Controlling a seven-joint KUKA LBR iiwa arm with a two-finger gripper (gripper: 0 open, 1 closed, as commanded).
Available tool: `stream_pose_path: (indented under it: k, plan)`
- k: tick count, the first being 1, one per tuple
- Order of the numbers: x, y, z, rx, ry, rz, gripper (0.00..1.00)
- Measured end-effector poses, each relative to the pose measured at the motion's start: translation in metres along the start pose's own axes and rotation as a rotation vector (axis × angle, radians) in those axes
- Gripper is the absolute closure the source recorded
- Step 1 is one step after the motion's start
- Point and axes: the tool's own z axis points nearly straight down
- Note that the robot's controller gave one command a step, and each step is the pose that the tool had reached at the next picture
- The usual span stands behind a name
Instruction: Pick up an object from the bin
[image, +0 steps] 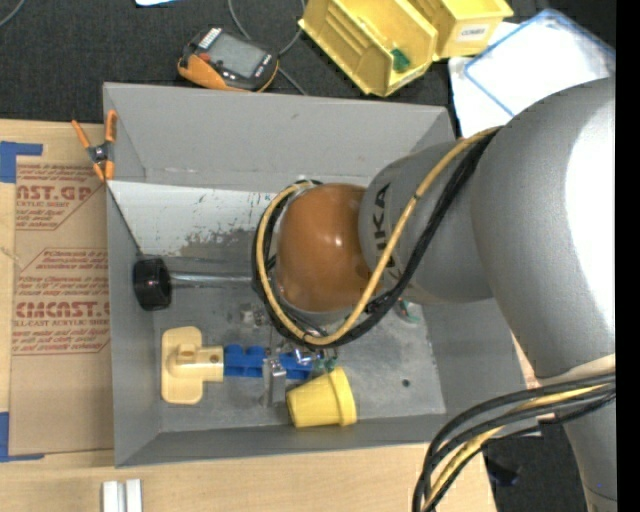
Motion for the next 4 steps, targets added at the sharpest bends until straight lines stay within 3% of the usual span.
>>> stream_pose_path:
  k: [1, 2, 3, 4]
  plan:
    - [0.0, 0.013, 0.03, -0.006, -0.021, 0.123, 0.0]
    - [0.0, -0.006, 0.03, -0.001, -0.003, 0.05, 1.0]
    - [0.0, -0.006, 0.03, -0.001, -0.003, 0.05, 1.0]
    - [0.004, -0.006, -0.002, 0.0, 0.008, 0.05, 1.0]
